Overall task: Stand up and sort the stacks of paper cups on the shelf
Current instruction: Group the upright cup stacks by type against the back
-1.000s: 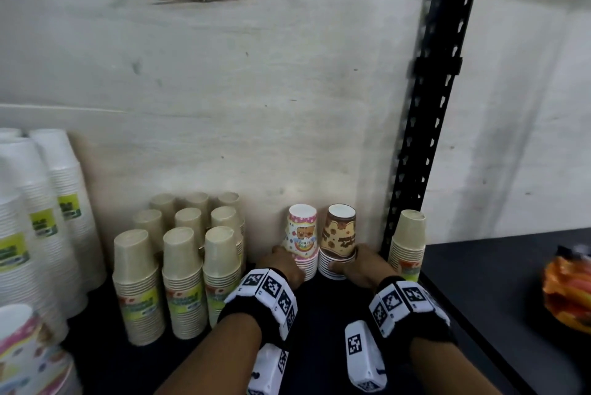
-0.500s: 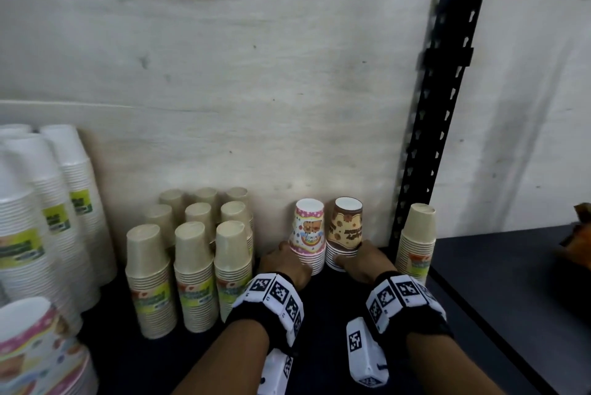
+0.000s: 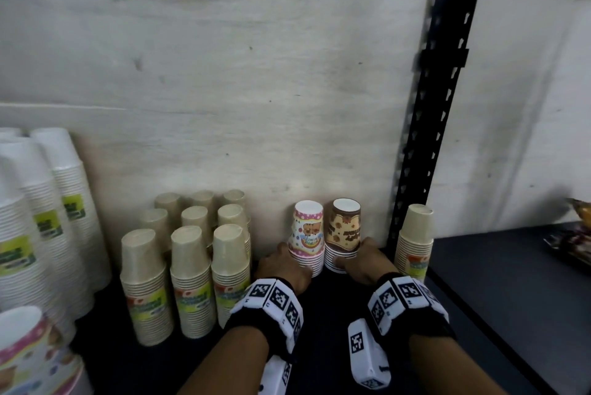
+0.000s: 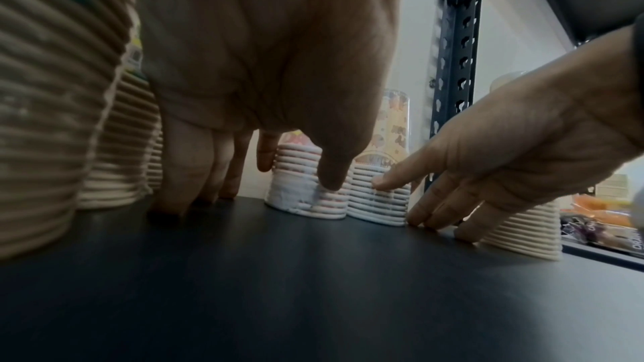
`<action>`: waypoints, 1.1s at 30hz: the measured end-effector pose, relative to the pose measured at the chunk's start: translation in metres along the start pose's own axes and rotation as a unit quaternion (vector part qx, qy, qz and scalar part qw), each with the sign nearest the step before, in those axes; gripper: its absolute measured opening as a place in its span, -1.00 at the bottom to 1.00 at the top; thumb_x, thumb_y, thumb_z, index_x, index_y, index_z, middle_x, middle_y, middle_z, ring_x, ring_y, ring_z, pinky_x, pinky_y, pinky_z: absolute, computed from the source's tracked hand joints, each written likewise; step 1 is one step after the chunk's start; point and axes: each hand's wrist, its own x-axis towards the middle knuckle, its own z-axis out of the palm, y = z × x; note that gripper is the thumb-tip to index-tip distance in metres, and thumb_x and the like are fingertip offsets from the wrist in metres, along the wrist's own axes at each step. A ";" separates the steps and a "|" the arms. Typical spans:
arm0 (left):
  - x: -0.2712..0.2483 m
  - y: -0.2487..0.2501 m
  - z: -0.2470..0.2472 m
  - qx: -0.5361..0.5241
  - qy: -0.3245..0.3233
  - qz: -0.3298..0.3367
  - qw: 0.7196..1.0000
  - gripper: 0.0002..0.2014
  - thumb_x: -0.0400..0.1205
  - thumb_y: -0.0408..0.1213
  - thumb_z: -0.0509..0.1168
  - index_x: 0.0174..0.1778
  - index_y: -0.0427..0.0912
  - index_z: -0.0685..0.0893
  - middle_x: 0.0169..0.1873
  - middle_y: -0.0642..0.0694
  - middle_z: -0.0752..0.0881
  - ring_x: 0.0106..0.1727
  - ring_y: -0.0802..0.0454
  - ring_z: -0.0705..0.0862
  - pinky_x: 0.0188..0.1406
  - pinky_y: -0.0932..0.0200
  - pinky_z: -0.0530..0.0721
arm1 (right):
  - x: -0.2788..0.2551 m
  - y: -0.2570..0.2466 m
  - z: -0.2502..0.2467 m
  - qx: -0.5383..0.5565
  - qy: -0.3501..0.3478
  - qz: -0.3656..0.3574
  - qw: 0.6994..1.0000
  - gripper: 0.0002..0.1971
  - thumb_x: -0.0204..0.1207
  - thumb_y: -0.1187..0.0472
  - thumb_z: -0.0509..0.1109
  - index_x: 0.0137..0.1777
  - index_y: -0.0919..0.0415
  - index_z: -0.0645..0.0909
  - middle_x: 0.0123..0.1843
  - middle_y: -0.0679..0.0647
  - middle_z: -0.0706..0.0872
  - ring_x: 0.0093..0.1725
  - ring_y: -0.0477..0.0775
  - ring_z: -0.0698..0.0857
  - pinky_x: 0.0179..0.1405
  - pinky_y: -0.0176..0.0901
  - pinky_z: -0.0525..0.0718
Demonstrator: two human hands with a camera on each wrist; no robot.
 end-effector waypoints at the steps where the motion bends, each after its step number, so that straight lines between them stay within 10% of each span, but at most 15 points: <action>1: 0.000 0.000 0.000 0.000 -0.002 0.001 1.000 -0.34 0.57 0.14 0.27 0.54 -0.04 0.25 0.46 -0.18 0.50 0.46 -0.23 0.50 0.36 0.03 0.48 | 0.000 0.000 0.000 0.000 -0.002 0.001 1.000 -0.29 0.48 0.00 0.51 0.48 0.26 0.23 0.49 0.24 0.53 0.44 0.26 0.56 0.37 -0.01 0.54; 20: 0.003 0.001 0.003 0.014 -0.001 -0.001 1.000 -0.35 0.59 0.11 0.25 0.56 -0.01 0.22 0.47 -0.20 0.47 0.48 -0.25 0.46 0.39 -0.02 0.46 | 0.007 0.001 -0.001 -0.009 -0.025 -0.024 0.999 -0.33 0.39 -0.02 0.52 0.49 0.15 0.49 0.43 0.12 0.64 0.37 0.18 0.64 0.37 -0.08 0.57; 33: 0.000 0.005 0.008 -0.047 -0.024 -0.030 0.998 -0.12 0.49 0.10 0.43 0.57 -0.16 0.09 0.47 -0.21 0.47 0.47 -0.21 0.48 0.42 -0.01 0.50 | -0.003 -0.002 -0.001 -0.039 -0.018 -0.009 0.999 -0.14 0.42 -0.16 0.49 0.56 0.34 0.28 0.49 0.19 0.57 0.42 0.18 0.59 0.27 -0.13 0.55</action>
